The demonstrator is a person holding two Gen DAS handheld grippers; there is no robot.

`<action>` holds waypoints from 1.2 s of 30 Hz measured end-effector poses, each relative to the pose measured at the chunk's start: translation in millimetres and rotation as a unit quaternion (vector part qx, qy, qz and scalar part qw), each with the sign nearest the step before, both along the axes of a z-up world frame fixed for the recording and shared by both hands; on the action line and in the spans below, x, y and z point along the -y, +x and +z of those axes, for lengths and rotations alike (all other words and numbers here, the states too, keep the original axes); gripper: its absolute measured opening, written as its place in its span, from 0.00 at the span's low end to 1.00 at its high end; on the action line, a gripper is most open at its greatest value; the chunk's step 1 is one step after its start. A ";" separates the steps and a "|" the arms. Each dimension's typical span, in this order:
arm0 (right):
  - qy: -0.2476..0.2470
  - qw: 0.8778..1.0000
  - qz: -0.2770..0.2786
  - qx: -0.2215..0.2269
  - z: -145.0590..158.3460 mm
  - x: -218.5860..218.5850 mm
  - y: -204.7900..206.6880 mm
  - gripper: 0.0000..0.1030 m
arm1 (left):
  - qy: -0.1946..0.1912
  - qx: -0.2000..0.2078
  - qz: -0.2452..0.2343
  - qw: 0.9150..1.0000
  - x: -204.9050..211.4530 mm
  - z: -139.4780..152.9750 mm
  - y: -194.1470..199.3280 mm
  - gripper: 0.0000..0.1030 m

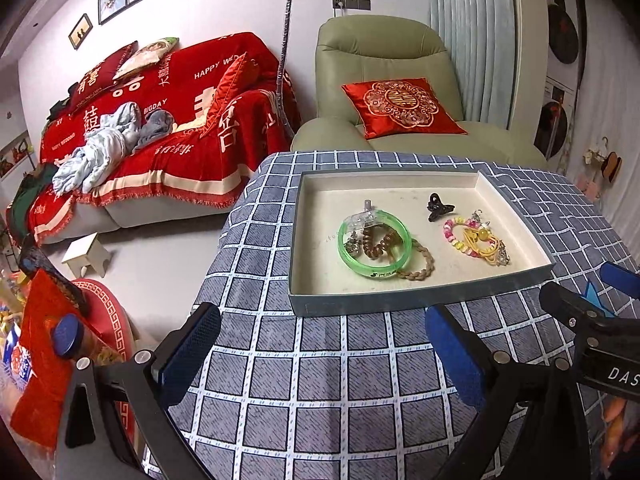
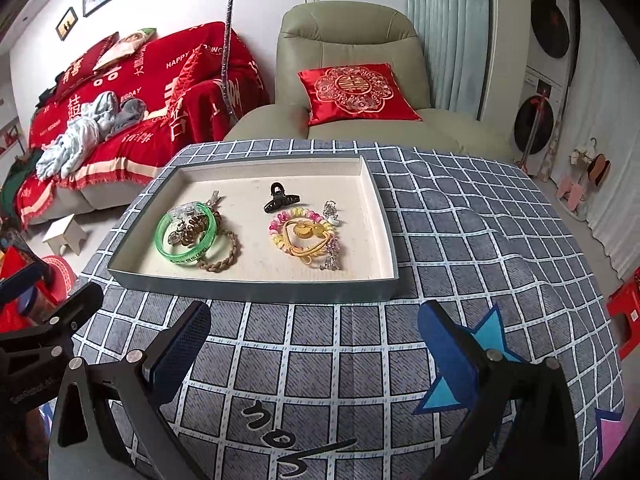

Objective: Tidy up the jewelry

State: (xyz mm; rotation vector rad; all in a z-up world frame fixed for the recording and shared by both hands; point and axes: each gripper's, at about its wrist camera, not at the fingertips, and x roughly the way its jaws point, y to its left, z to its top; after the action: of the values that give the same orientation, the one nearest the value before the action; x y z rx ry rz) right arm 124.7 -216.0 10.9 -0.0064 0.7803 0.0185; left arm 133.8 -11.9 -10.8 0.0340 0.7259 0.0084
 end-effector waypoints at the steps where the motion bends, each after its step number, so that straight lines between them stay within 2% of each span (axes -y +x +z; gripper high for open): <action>1: 0.000 1.000 0.000 0.000 0.3 -0.3 -0.4 1.00 | 0.000 -0.001 0.000 1.000 0.2 -0.1 -0.3 1.00; 36: -0.014 1.000 -0.004 0.010 9.3 -0.4 -3.1 1.00 | -0.001 -0.006 0.006 1.000 -3.9 -3.3 -3.6 1.00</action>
State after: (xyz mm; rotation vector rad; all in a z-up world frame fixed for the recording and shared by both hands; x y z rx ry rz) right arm 121.7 -215.5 20.2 -0.0301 0.7613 -0.0008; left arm 130.1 -8.0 -14.1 0.0285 0.7389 0.0199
